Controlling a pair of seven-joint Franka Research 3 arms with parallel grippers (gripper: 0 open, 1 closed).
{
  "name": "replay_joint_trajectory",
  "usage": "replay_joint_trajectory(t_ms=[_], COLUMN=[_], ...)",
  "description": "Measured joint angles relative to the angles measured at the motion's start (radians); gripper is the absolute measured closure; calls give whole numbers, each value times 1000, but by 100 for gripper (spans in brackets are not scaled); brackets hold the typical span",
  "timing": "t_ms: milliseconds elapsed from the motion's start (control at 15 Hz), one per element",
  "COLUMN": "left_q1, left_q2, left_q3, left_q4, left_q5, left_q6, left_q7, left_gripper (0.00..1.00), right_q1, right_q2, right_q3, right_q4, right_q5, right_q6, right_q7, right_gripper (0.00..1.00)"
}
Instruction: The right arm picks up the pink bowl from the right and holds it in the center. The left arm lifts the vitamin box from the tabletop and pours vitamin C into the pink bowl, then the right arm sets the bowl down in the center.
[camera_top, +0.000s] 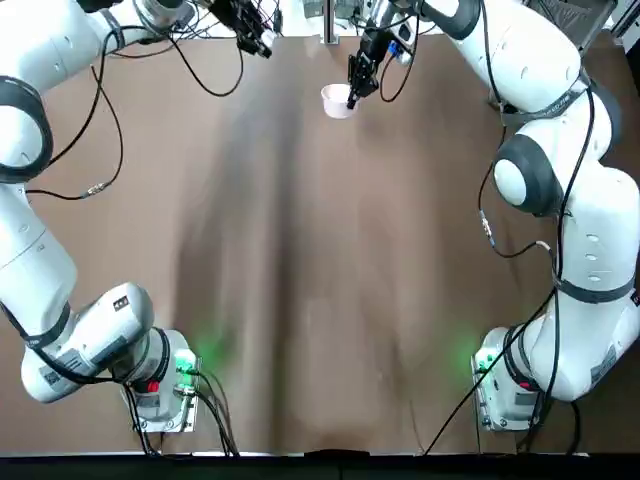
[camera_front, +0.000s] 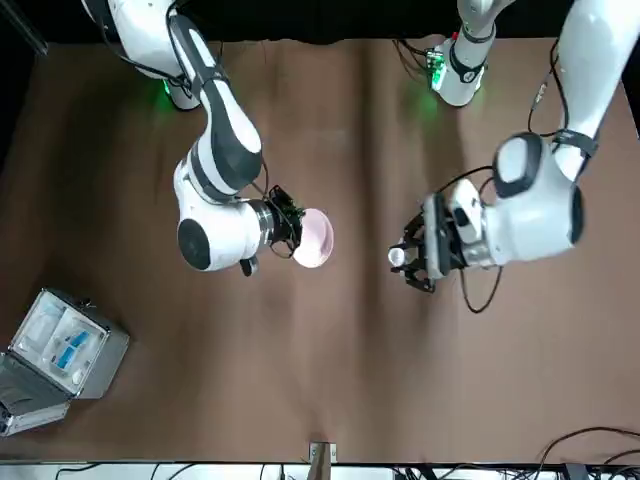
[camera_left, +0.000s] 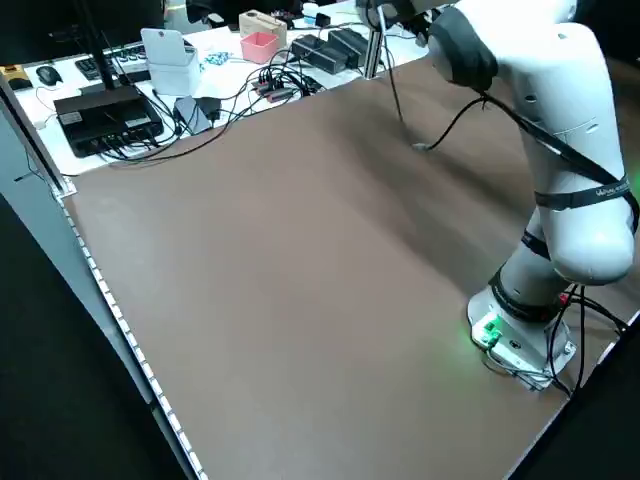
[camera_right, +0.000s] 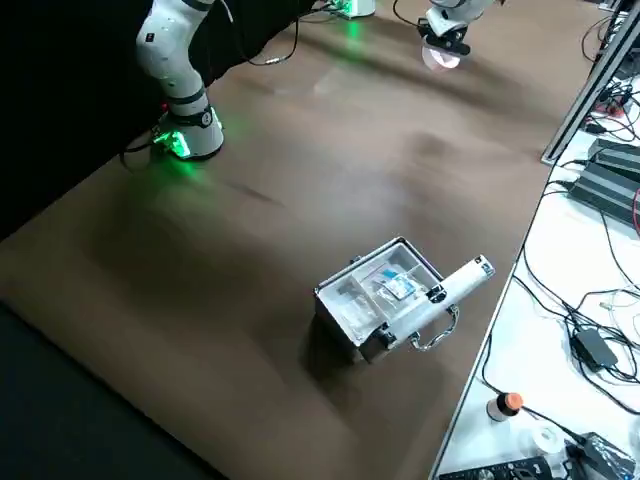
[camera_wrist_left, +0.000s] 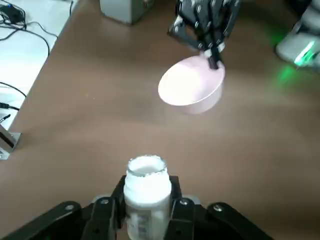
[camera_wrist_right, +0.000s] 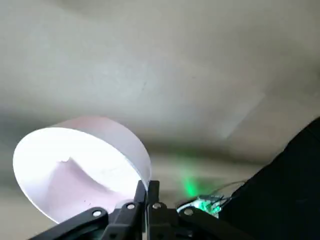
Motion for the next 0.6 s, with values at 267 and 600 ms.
replay_joint_trajectory(t_ms=[267, 600], left_q1=[94, 188], left_q2=[53, 134], left_q3=[-1, 1], left_q4=[42, 43], left_q5=[-169, -246], left_q6=[-115, -156], left_q7=[97, 216], left_gripper=[64, 64], right_q1=[-41, -87], right_q2=[0, 6], right_q3=[-2, -4], right_q4=[0, -8], right_q5=[-45, -122], right_q6=[0, -1], right_q7=[-63, -149], right_gripper=[98, 98])
